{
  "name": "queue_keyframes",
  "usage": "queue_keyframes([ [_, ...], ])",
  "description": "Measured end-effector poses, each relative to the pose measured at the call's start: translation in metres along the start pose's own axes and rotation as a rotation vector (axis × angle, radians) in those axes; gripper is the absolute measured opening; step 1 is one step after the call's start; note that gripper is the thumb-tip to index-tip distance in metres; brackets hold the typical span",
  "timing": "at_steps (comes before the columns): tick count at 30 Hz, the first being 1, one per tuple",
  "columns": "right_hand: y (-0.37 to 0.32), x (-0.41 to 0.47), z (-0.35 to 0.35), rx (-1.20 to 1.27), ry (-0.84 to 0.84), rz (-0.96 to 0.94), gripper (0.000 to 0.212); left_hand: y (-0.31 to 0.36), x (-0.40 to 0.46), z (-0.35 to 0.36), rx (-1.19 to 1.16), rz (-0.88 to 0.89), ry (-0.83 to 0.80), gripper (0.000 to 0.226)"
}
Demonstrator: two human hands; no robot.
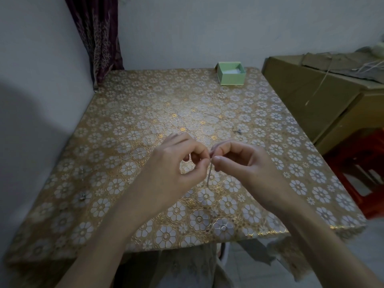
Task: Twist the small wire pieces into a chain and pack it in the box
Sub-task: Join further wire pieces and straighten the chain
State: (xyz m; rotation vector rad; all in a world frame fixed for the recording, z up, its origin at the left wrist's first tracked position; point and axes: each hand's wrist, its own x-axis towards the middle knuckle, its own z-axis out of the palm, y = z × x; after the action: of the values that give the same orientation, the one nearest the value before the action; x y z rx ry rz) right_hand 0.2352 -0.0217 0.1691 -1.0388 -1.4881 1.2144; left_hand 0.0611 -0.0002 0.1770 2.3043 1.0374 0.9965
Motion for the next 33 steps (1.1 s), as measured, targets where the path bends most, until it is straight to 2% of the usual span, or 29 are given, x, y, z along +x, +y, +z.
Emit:
queue_keyframes([
  [4, 0.006, 0.001, 0.002, 0.078, -0.003, 0.041, 0.011, 0.0, -0.001, 0.005, -0.001, -0.007, -0.002, 0.012],
  [9, 0.015, 0.0, 0.007, 0.324, -0.024, 0.191, 0.004, -0.003, -0.004, 0.014, 0.064, 0.007, -0.003, 0.003],
  [14, 0.017, -0.004, 0.008, 0.131, -0.016, 0.169, 0.005, -0.005, -0.003, 0.018, 0.088, -0.012, -0.004, 0.004],
  [19, 0.013, -0.006, 0.006, 0.061, -0.001, 0.117, 0.005, -0.004, -0.005, 0.021, -0.048, -0.116, -0.01, 0.006],
  [22, 0.012, -0.006, 0.004, 0.039, 0.01, 0.108, 0.013, -0.008, -0.005, 0.021, 0.083, -0.048, -0.03, 0.007],
  [28, 0.013, -0.001, 0.003, -0.16, -0.042, 0.014, 0.021, -0.009, -0.001, 0.016, 0.251, 0.07, -0.056, 0.006],
  [33, 0.023, 0.001, 0.006, -0.008, 0.047, 0.06, 0.012, -0.005, 0.001, 0.018, 0.381, 0.113, -0.062, 0.015],
])
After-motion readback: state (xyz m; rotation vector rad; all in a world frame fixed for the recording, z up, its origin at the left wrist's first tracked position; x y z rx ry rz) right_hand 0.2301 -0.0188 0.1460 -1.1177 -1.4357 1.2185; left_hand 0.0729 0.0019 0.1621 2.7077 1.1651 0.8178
